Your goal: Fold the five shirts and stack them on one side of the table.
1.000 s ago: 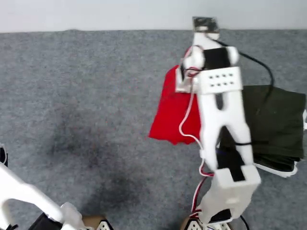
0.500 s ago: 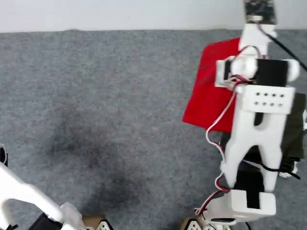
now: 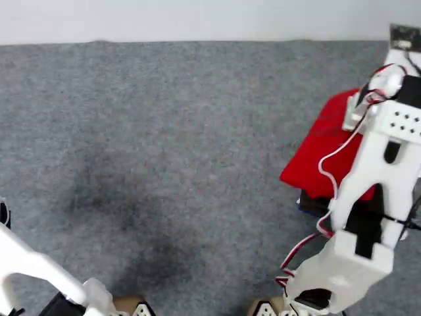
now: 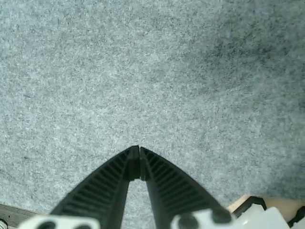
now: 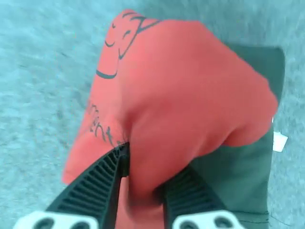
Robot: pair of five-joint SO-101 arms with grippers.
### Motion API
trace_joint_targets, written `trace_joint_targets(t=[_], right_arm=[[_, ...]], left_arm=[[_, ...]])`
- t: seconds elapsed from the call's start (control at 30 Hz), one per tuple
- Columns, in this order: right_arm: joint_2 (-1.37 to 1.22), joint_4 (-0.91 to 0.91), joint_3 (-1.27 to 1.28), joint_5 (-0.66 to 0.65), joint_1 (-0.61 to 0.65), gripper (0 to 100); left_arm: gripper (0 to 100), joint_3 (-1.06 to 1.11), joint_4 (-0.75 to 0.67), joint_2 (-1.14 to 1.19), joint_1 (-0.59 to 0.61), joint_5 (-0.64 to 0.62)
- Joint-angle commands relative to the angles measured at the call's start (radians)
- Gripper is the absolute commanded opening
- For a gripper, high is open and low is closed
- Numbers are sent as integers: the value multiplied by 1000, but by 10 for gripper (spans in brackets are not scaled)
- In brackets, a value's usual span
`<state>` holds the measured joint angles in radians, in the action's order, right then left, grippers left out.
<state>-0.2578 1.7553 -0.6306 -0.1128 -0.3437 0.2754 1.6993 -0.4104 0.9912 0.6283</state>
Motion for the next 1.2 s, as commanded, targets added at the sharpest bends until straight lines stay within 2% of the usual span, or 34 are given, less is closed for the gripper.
trace_joint_targets(t=[0.0,0.2,0.43,0.53,0.8,0.87,1.0,1.1,1.17], right_arm=[[-85,16,-9,-58,-79,9],[-211,-42,-15,-201,-186,36],[-162,-36,-17,-229,-246,322],[-122,-36,-17,-276,-257,372],[84,-7,-17,-299,-234,351],[110,1,-15,-299,-206,275],[77,-54,-14,-299,-183,3],[7,-102,-14,-299,-213,63],[-54,-159,-14,-304,-239,46]], left_arm=[[8,-7,5,-34,-5,-5],[8,-7,6,-34,-5,-5],[8,-5,8,-34,-5,-5],[8,-5,8,-34,-5,-5],[8,-5,8,-34,-5,-5],[8,-5,8,-34,-5,-5],[8,-5,9,-34,-5,-5],[8,-5,9,-34,-5,-5],[8,-5,9,-34,-5,-5]])
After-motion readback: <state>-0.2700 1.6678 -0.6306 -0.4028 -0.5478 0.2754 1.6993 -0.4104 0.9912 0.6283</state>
